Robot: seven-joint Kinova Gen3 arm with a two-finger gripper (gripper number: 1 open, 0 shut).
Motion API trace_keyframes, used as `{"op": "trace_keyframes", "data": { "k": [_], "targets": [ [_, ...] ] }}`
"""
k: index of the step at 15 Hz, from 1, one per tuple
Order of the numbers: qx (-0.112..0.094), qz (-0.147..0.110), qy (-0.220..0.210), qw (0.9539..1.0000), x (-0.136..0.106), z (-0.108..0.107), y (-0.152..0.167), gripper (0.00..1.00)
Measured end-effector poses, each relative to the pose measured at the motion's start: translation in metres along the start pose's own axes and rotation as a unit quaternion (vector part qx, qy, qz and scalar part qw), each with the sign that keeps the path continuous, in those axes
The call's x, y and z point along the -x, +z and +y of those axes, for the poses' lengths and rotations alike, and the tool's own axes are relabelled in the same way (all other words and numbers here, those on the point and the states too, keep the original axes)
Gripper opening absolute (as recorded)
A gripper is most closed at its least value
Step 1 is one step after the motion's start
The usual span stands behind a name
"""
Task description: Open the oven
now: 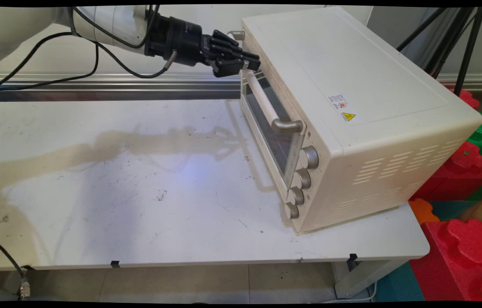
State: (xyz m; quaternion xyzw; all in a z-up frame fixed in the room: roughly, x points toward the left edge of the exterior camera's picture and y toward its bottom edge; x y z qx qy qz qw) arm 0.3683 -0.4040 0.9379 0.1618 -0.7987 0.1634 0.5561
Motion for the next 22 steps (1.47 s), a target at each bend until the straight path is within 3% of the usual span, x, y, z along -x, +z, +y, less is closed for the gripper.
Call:
{"op": "trace_keyframes", "data": {
  "k": [22],
  "targets": [
    [0.015, -0.036, 0.021, 0.9990, 0.010, -0.005, 0.022, 0.00]
  ]
}}
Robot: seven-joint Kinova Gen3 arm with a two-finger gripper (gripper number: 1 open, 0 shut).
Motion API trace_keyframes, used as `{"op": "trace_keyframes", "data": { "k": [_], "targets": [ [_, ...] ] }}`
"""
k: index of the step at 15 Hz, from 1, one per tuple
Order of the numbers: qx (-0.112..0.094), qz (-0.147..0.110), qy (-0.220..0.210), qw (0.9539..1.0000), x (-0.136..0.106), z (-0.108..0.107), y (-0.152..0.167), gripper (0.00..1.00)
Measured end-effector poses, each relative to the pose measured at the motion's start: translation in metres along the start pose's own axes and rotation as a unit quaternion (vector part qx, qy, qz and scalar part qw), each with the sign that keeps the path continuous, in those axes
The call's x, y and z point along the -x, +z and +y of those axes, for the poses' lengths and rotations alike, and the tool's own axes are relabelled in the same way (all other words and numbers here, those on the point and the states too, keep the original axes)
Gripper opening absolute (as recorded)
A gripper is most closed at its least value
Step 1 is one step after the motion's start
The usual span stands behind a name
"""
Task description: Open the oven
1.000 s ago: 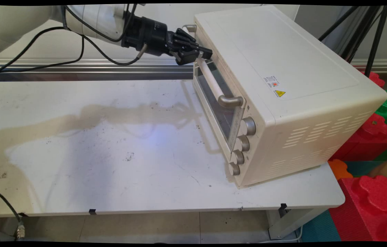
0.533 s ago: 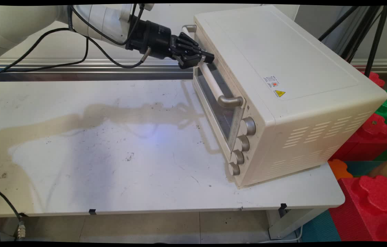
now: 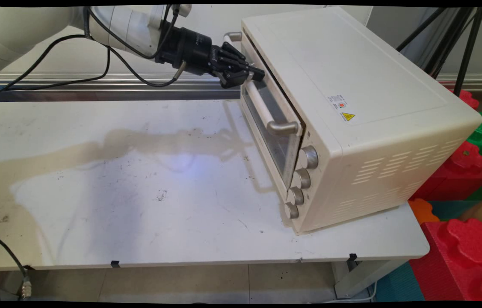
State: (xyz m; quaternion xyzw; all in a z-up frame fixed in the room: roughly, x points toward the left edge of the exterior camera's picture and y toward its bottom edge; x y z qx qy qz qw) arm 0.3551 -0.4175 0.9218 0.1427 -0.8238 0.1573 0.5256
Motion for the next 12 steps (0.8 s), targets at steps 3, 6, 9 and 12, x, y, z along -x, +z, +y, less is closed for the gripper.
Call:
{"op": "trace_keyframes", "data": {
  "k": [3, 6, 9, 12],
  "targets": [
    [0.001, -0.004, 0.005, 1.0000, 0.002, -0.001, -0.003, 0.00],
    [0.001, -0.008, 0.011, 0.9999, 0.006, -0.001, -0.007, 0.00],
    [0.002, -0.014, 0.015, 0.9998, 0.011, -0.001, -0.014, 0.00],
    [0.002, -0.019, 0.019, 0.9996, 0.016, -0.001, -0.019, 0.00]
  ]
}}
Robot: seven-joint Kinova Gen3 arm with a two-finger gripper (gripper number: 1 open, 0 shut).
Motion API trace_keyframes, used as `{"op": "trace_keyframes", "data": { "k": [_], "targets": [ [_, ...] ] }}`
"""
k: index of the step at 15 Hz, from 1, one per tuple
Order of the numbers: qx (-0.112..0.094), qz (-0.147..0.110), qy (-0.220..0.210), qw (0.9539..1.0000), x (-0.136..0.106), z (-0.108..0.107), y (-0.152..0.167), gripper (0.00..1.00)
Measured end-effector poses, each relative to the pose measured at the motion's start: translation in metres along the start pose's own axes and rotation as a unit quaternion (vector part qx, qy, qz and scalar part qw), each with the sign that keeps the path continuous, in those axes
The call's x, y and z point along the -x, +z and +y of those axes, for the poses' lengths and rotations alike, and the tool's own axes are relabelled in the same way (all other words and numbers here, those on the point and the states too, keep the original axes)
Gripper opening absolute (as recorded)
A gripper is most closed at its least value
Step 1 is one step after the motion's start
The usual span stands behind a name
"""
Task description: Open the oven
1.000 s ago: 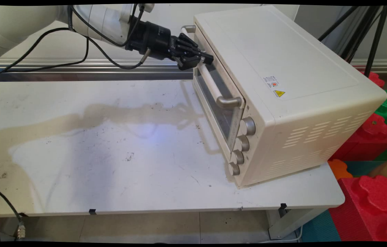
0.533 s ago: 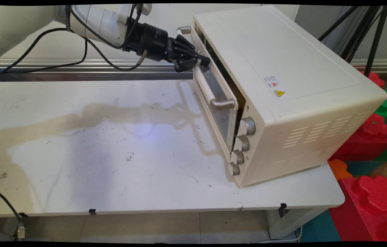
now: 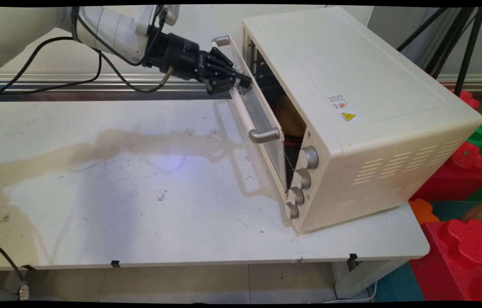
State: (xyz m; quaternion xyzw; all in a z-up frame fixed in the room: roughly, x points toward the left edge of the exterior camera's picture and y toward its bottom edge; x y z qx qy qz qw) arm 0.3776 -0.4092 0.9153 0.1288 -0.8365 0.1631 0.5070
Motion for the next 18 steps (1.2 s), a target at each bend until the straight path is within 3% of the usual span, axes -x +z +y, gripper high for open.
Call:
{"op": "trace_keyframes", "data": {
  "k": [18],
  "targets": [
    [0.009, -0.049, 0.014, 0.9987, 0.049, 0.012, -0.039, 0.00]
  ]
}}
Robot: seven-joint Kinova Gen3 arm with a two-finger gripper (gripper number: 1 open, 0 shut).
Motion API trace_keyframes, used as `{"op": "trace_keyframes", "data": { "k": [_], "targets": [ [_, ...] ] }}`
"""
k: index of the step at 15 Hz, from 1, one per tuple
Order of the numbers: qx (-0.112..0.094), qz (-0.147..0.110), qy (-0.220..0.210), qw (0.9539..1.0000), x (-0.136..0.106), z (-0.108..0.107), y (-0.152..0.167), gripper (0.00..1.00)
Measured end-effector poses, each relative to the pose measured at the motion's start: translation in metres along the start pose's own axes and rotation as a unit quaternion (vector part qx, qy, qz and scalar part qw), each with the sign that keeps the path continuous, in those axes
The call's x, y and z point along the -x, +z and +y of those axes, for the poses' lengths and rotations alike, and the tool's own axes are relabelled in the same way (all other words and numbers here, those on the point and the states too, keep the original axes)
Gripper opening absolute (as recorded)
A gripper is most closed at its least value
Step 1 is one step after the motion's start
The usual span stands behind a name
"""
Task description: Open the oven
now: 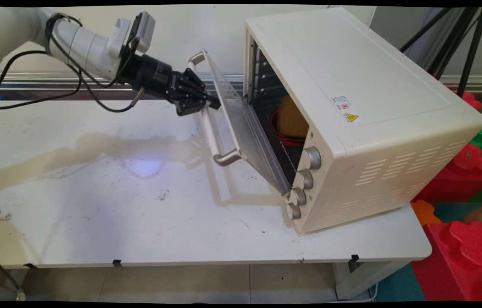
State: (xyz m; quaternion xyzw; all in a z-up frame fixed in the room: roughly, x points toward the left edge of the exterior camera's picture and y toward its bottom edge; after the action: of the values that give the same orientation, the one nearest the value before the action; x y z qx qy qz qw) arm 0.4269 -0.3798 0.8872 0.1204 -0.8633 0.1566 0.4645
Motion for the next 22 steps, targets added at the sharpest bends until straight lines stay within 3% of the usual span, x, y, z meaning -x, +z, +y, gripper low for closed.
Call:
{"op": "trace_keyframes", "data": {
  "k": [22],
  "targets": [
    [0.024, -0.071, 0.003, 0.9972, 0.096, 0.029, -0.033, 0.00]
  ]
}}
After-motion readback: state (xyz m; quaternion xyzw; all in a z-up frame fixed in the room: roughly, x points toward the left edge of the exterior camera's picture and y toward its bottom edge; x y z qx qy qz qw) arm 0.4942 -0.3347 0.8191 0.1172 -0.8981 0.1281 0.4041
